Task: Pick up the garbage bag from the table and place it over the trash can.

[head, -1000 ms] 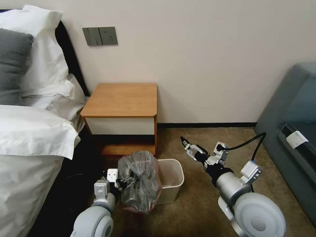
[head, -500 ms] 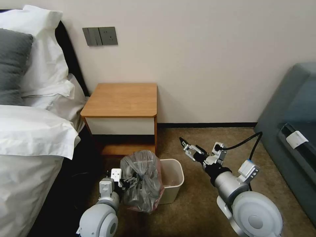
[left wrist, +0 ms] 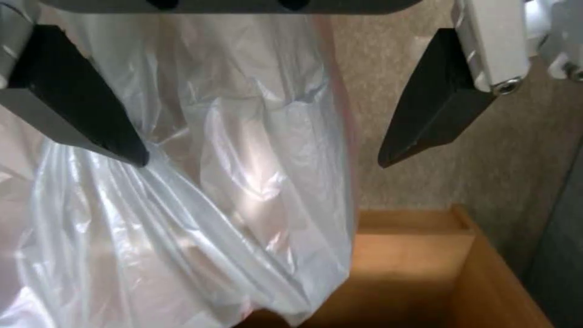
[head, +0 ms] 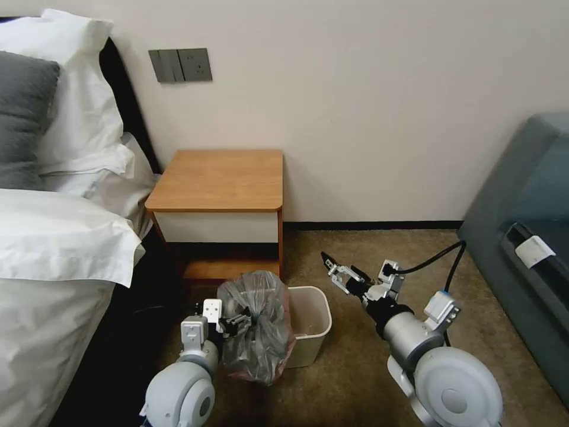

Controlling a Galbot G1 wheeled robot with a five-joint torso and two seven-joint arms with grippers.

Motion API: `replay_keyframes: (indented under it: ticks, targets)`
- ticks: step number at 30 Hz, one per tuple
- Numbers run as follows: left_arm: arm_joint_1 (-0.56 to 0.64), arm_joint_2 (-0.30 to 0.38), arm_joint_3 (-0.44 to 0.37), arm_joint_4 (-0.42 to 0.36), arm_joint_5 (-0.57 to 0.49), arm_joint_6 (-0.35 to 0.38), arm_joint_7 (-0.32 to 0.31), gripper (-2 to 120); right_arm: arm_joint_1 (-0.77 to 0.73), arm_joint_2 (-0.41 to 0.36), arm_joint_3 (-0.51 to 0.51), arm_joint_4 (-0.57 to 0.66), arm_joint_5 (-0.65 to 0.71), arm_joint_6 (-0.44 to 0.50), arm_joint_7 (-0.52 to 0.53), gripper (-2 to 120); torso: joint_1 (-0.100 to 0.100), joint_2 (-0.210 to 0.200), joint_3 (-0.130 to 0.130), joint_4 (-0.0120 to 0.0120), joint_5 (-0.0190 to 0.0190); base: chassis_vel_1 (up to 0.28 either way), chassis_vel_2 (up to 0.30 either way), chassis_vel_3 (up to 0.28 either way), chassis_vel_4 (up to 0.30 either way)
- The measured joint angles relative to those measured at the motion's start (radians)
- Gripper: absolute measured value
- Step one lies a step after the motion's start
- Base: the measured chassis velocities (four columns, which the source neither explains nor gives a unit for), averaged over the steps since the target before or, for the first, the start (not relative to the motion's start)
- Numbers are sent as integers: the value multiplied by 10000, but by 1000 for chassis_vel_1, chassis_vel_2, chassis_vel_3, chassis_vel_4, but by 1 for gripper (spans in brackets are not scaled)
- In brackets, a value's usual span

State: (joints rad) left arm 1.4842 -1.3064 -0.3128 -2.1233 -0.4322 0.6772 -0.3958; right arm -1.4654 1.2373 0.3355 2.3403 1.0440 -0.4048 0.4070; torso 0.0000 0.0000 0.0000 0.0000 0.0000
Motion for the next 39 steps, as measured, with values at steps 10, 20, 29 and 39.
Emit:
replay_keyframes:
  ticks: [10,20,29,39]
  targets:
    - [-19,-63,12,111,-216,253,-490,86,-58,1,-27,-11,-67,-1,15,100,0,0,0,1,0,0,0,0,0]
    - [-146,-146,139,317,-519,241,-452,54,-109,76,-43,-152,-203,-4,-20,100,-1,0,0,0,0,0,0,0,0]
    - [-50,-163,-8,266,-811,-43,-224,23,12,82,-78,-316,-317,-23,-70,100,0,0,0,1,0,0,0,0,0]
    - [320,-167,-228,68,-995,-1061,383,9,62,96,-114,-272,-408,-159,-144,100,0,0,0,0,0,0,0,0,0]
